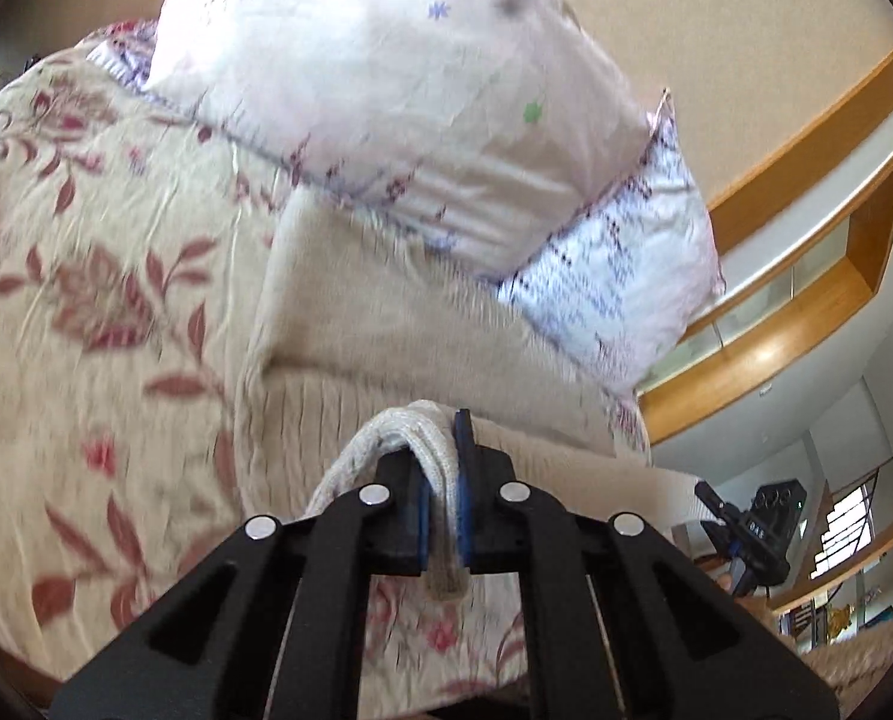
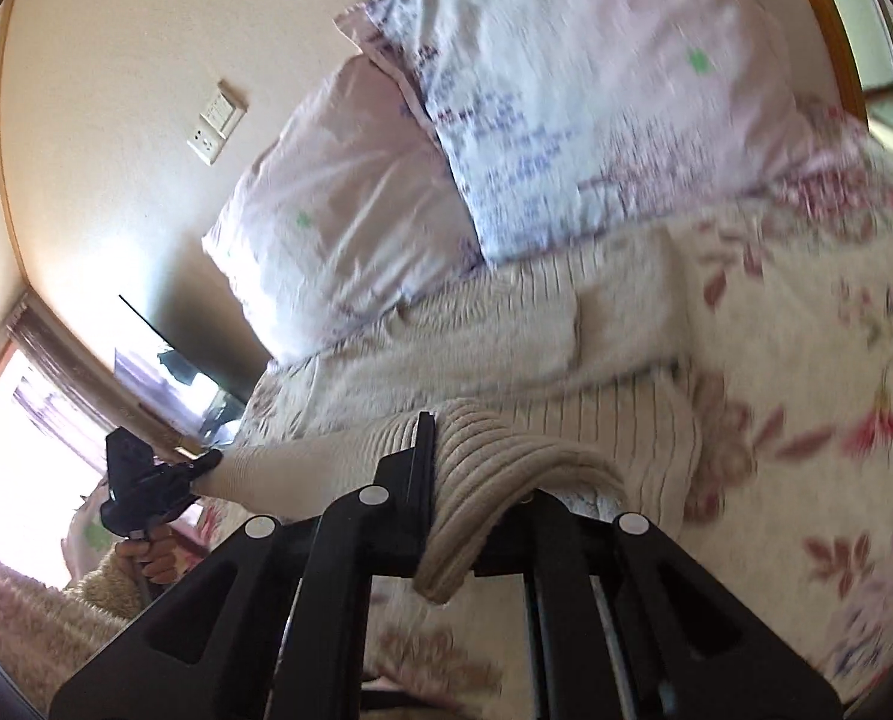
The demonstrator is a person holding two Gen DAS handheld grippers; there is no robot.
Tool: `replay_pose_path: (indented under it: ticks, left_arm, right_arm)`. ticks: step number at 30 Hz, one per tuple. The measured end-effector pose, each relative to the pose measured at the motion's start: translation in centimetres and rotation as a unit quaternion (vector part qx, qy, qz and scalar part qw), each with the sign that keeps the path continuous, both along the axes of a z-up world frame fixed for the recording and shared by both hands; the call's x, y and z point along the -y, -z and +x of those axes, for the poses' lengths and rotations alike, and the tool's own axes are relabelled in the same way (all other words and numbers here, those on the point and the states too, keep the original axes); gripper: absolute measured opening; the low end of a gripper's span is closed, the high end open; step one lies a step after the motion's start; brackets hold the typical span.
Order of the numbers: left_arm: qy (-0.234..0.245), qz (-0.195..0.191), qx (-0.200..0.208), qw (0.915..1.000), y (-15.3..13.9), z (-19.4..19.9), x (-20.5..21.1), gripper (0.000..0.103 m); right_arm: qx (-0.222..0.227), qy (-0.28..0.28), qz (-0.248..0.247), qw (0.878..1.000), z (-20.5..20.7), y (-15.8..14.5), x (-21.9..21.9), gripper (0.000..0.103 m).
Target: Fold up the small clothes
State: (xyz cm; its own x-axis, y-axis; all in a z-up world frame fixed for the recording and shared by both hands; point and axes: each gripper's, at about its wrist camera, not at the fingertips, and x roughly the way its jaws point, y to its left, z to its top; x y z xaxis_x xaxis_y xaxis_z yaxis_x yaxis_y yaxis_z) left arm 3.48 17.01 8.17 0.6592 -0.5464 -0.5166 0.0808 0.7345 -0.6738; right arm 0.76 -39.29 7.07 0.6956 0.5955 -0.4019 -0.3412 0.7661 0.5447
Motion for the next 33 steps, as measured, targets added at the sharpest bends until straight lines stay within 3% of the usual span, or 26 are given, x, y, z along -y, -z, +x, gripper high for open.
replay_pose_path:
  ticks: [6, 19, 26, 33]
  left_arm:
    - [-0.01, 0.013, 0.017, 0.9997, -1.5, 5.3, 0.7, 0.006]
    - [-0.019, 0.027, 0.02, 0.9993, -1.3, 12.6, 1.0, 0.006]
    - [-0.023, 0.038, 0.005, 0.999, 0.0, 16.4, 1.5, 0.006]
    - [-0.045, 0.014, -0.06, 0.9971, 4.7, 20.3, 1.5, 0.006]
  right_arm:
    - [0.04, 0.019, -0.031, 0.999, 3.2, -1.9, -1.2, 0.008]
    - [0.038, 0.047, -0.036, 0.998, 10.0, -1.8, -1.2, 0.008]
    - [0.014, 0.071, -0.026, 0.997, 13.3, -0.4, -0.9, 0.008]
    - [-0.062, 0.095, -0.029, 0.993, 17.8, 3.5, -1.0, 0.008]
